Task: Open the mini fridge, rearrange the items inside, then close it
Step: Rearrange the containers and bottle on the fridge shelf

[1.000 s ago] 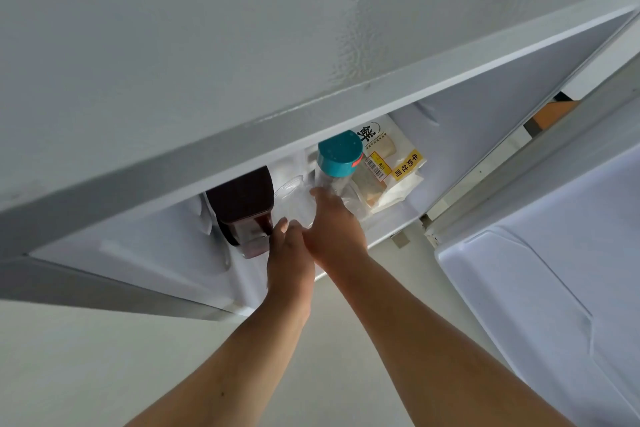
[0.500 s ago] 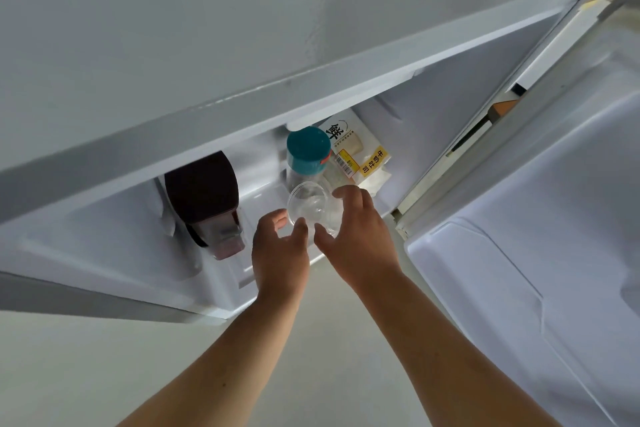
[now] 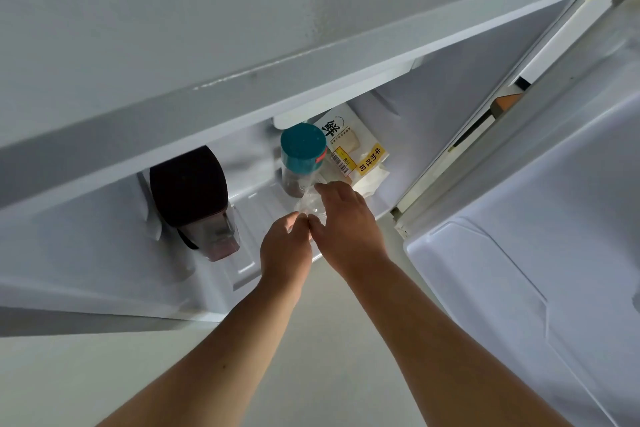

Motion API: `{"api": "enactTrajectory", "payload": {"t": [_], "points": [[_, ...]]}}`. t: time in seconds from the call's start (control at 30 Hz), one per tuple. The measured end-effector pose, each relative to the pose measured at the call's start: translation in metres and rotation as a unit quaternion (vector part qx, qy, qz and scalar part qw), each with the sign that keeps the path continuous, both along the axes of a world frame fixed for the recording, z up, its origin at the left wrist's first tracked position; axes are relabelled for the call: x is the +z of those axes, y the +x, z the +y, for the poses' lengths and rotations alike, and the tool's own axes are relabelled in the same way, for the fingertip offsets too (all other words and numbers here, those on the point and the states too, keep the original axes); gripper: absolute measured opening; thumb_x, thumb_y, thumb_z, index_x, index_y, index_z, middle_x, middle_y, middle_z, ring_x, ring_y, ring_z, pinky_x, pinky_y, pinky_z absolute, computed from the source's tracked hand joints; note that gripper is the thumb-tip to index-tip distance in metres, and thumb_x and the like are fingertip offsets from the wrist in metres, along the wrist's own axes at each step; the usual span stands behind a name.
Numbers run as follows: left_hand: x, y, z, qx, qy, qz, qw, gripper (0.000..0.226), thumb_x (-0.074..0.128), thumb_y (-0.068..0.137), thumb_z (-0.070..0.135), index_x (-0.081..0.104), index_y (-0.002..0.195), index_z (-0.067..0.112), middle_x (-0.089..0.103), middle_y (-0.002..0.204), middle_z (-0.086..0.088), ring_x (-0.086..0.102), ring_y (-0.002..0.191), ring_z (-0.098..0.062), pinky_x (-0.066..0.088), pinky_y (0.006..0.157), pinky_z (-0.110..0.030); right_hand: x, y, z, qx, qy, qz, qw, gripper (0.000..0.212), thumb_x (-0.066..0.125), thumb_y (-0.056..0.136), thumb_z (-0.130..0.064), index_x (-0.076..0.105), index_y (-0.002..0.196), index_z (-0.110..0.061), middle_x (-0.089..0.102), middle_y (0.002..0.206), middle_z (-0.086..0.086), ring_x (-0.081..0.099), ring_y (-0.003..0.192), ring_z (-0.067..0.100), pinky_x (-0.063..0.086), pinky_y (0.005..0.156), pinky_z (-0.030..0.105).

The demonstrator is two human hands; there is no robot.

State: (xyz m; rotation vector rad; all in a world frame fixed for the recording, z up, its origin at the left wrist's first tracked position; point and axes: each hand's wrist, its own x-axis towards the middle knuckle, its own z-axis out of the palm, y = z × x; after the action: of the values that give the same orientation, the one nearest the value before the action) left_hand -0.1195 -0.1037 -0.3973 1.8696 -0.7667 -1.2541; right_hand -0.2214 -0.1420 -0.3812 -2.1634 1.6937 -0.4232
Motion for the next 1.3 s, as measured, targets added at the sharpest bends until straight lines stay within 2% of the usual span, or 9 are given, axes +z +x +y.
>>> {"api": "enactTrajectory", "payload": {"t": [0.17,0.37,0.47,0.6,0.73,0.87,0.97,1.13,1.3], "points": [[0.003,-0.002,-0.006,-0.004,-0.003,0.002,1.0,0.045,0.043,0.101,0.039,0.065,0.137,0.023,0.069,0.139,-0.001,0.064,0.128,-0.02,0.049,0.112,-0.047,-0.002,-0.001,-0.003,-0.006,-0.007,0.002,1.0,0.054,0.072,0.095,-0.027,0.054,0.145,-0.019,0.053,0.149,0.006,0.057,0.13,0.032,0.05,0.105,0.045],[0.006,-0.002,-0.004,0.018,-0.023,0.011,1.0,0.045,0.049,0.102,0.044,0.059,0.142,0.026,0.064,0.147,-0.001,0.062,0.132,-0.021,0.049,0.113,-0.049,-0.003,-0.006,0.002,-0.002,-0.014,0.007,1.0,0.059,0.069,0.096,-0.031,0.046,0.15,-0.026,0.044,0.158,0.0,0.056,0.133,0.03,0.053,0.101,0.043],[0.011,0.005,0.007,0.041,-0.03,0.012,0.999,0.035,0.053,0.102,0.041,0.063,0.132,0.025,0.071,0.133,0.002,0.071,0.117,-0.016,0.055,0.106,-0.047,0.007,-0.007,0.009,-0.004,-0.041,0.013,0.999,0.053,0.068,0.096,-0.028,0.049,0.145,-0.024,0.05,0.152,0.0,0.058,0.129,0.028,0.057,0.094,0.042],[0.027,0.013,0.032,0.145,-0.054,0.057,0.986,0.02,0.053,0.105,0.03,0.067,0.097,0.018,0.077,0.088,0.003,0.075,0.067,-0.013,0.061,0.073,-0.034,0.038,0.013,0.017,-0.028,-0.097,-0.062,0.993,0.021,0.066,0.097,-0.027,0.066,0.117,-0.019,0.07,0.121,0.0,0.068,0.103,0.02,0.06,0.086,0.036],[0.045,0.023,0.052,0.226,-0.087,0.063,0.968,0.035,0.045,0.11,0.033,0.065,0.088,0.014,0.071,0.081,-0.011,0.062,0.051,-0.012,0.053,0.05,-0.023,0.076,0.059,0.008,0.002,0.053,-0.175,0.983,0.022,0.057,0.101,-0.041,0.067,0.09,-0.025,0.073,0.089,-0.01,0.063,0.076,0.005,0.048,0.07,0.024],[0.067,0.039,0.053,0.277,-0.098,0.105,0.95,0.046,0.041,0.108,0.047,0.069,0.097,0.011,0.074,0.088,-0.012,0.062,0.054,-0.018,0.053,0.055,-0.028,0.096,0.09,-0.002,0.048,0.138,-0.195,0.97,0.031,0.06,0.098,-0.052,0.06,0.075,-0.031,0.065,0.074,-0.014,0.066,0.072,0.011,0.056,0.074,0.033],[0.076,0.048,0.048,0.267,-0.091,0.125,0.951,0.055,0.036,0.108,0.053,0.072,0.104,0.012,0.077,0.092,-0.008,0.064,0.057,-0.017,0.055,0.058,-0.03,0.098,0.098,-0.004,0.054,0.161,-0.186,0.968,0.028,0.065,0.096,-0.049,0.06,0.073,-0.033,0.069,0.083,-0.011,0.07,0.08,0.015,0.058,0.083,0.037],[0.083,0.044,0.05,0.291,-0.119,0.128,0.941,0.041,0.044,0.109,0.043,0.072,0.09,0.02,0.076,0.078,0.0,0.063,0.051,-0.015,0.058,0.053,-0.03,0.104,0.098,-0.002,0.047,0.194,-0.183,0.963,0.029,0.064,0.099,-0.041,0.074,0.106,-0.015,0.077,0.101,0.001,0.071,0.094,0.019,0.057,0.092,0.042],[0.086,0.039,0.05,0.267,-0.144,0.124,0.945,0.038,0.048,0.108,0.041,0.075,0.085,0.027,0.079,0.083,0.005,0.063,0.051,-0.01,0.058,0.054,-0.024,0.112,0.083,-0.001,0.032,0.177,-0.202,0.963,0.024,0.061,0.1,-0.035,0.073,0.097,-0.014,0.075,0.085,-0.001,0.07,0.081,0.016,0.051,0.071,0.031]]}}
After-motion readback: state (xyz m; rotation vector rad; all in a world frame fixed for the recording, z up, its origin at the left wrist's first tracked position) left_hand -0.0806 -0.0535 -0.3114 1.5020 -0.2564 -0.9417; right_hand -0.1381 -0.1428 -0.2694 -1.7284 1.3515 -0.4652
